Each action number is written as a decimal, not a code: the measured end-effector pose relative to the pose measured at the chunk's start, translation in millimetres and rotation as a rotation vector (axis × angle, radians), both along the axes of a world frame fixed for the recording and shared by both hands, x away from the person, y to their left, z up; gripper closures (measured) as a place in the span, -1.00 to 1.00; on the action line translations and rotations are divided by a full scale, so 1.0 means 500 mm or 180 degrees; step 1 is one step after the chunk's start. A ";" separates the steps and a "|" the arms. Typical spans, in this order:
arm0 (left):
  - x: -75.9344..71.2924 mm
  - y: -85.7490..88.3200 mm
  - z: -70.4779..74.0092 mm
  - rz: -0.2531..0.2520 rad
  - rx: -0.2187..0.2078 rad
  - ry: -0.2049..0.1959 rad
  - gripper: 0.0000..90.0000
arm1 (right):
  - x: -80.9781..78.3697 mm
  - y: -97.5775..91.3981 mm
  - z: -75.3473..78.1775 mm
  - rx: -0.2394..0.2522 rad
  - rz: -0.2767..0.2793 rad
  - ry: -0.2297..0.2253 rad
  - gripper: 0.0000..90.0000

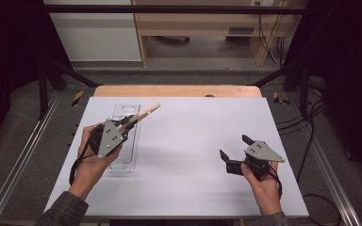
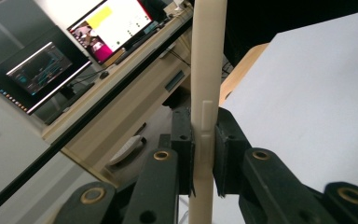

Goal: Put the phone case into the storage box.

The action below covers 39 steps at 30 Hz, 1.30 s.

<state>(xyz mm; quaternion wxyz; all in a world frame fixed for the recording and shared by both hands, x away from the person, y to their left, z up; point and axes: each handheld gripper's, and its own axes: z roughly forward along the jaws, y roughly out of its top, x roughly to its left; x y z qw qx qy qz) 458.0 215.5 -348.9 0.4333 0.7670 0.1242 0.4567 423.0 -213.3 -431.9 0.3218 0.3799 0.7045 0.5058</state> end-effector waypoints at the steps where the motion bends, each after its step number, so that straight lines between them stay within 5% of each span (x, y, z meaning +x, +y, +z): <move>1: -0.001 0.007 0.003 0.0023 -0.0012 0.0000 0.78 | -0.002 -0.003 -0.003 0.0006 -0.0005 0.0015 -0.86; 7: 0.007 0.040 0.021 0.0074 -0.0132 0.0044 0.78 | -0.013 -0.019 -0.018 0.0102 -0.0035 0.0035 -0.88; 11: 0.016 0.052 0.032 0.0108 -0.0212 0.0050 0.78 | -0.022 -0.030 -0.032 0.0326 -0.0079 0.0035 -0.87; 20: 0.037 0.065 0.031 0.0176 -0.0430 0.0147 0.78 | -0.033 -0.050 -0.064 0.0371 -0.0207 0.0051 -0.86; 33: 0.085 0.063 0.046 0.0202 -0.0535 0.0230 0.78 | -0.046 -0.057 -0.068 0.0547 -0.0234 -0.0260 -0.89; 39: 0.112 0.060 0.049 0.0222 -0.0604 0.0302 0.78 | -0.045 -0.060 -0.079 0.0578 -0.0210 -0.0257 -0.89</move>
